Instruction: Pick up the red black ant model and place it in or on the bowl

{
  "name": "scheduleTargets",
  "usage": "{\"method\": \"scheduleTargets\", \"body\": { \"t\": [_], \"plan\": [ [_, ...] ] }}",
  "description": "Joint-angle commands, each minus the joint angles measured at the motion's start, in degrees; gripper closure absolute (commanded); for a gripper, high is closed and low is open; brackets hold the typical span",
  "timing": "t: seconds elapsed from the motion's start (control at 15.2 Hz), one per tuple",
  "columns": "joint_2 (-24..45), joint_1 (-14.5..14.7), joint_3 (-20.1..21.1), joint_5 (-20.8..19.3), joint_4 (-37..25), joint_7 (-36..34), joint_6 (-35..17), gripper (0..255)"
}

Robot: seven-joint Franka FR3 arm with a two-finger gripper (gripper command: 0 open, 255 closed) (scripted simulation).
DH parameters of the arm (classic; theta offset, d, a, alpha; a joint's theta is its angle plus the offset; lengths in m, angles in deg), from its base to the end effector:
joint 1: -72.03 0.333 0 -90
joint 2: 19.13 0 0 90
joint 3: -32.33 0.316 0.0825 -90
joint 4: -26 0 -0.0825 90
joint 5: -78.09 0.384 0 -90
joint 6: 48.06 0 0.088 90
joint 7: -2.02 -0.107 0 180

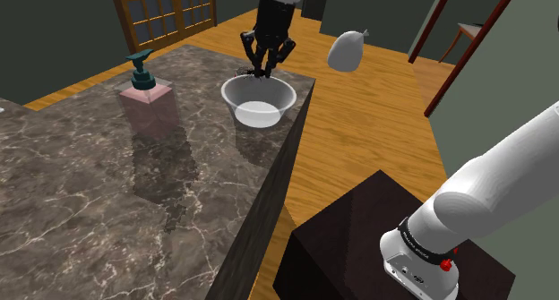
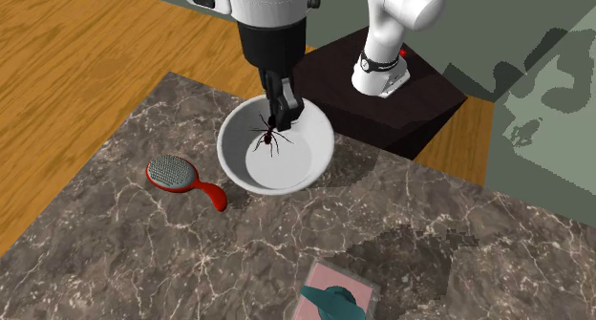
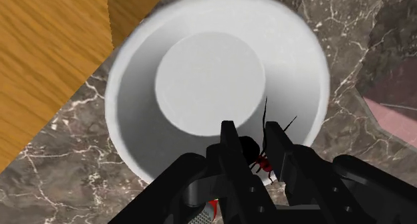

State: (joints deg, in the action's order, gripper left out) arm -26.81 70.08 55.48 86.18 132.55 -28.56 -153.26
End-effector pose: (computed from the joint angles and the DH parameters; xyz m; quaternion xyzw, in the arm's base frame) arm 0.4895 0.2139 0.5770 -0.9931 0.0969 -0.0266 0.0603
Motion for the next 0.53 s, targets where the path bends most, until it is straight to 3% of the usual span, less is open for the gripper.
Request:
{"method": "scheduleTargets", "body": {
  "t": [0.0,0.46],
  "plan": [
    [0.1,0.0,0.1,0.0,1.5,0.1,-1.7,255],
    [0.4,0.2,0.3,0.2,6.7,0.5,-7.0,255]
  ]
}}
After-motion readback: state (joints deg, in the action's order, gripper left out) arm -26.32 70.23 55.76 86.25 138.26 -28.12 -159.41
